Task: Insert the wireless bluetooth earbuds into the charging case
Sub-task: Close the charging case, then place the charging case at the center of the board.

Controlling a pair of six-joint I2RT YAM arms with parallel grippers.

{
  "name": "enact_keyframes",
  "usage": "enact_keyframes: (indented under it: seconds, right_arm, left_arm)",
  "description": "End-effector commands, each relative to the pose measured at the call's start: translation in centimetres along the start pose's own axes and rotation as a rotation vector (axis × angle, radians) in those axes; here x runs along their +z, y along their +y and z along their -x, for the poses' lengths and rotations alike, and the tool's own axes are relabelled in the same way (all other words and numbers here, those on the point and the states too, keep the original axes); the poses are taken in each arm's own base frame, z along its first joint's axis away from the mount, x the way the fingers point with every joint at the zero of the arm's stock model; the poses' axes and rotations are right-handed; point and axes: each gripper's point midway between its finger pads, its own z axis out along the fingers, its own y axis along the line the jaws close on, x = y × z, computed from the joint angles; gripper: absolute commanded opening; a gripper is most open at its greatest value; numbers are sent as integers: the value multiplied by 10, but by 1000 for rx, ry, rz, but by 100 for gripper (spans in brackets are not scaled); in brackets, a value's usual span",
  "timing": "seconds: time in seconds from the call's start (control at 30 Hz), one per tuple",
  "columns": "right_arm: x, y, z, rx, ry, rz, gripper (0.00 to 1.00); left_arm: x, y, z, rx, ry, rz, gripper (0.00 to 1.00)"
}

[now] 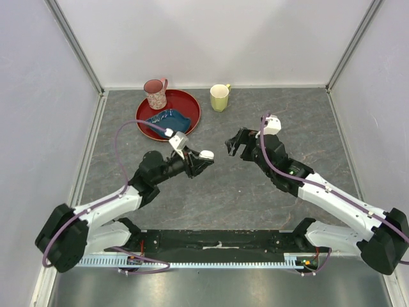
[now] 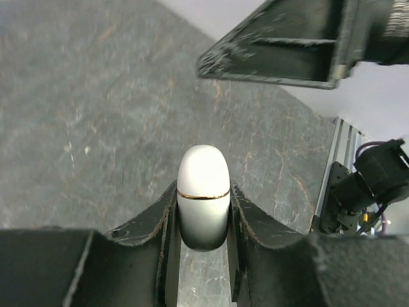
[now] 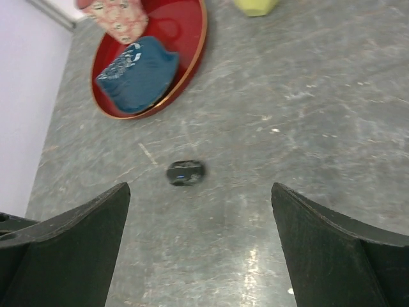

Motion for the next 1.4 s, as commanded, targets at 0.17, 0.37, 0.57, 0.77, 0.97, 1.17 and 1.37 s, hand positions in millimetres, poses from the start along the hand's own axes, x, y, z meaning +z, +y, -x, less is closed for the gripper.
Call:
enact_keyframes:
  seconds: [0.17,0.37,0.57,0.77,0.97,1.17,1.37]
  right_arm:
    - [2,-48,-6,108,20,-120,98]
    - [5,-54,-9,121,39,-124,98]
    - [9,-58,-15,133,73,-123,98]
    - [14,-58,-20,147,101,-120,98]
    - [17,-57,-21,154,111,-112,98]
    - [20,-58,-25,161,125,-112,98]
    - [21,-58,-26,166,127,-110,98]
  left_arm:
    - [20,24,-87,-443,343,158,2]
    - [18,32,-130,-622,421,230,2]
    - [9,43,-155,-680,425,309,2]
    - [4,55,-168,-710,436,391,5]
    - [4,58,-176,-726,461,435,11]
    - [2,62,-185,-750,483,470,15]
    - [-3,64,-193,-760,507,499,18]
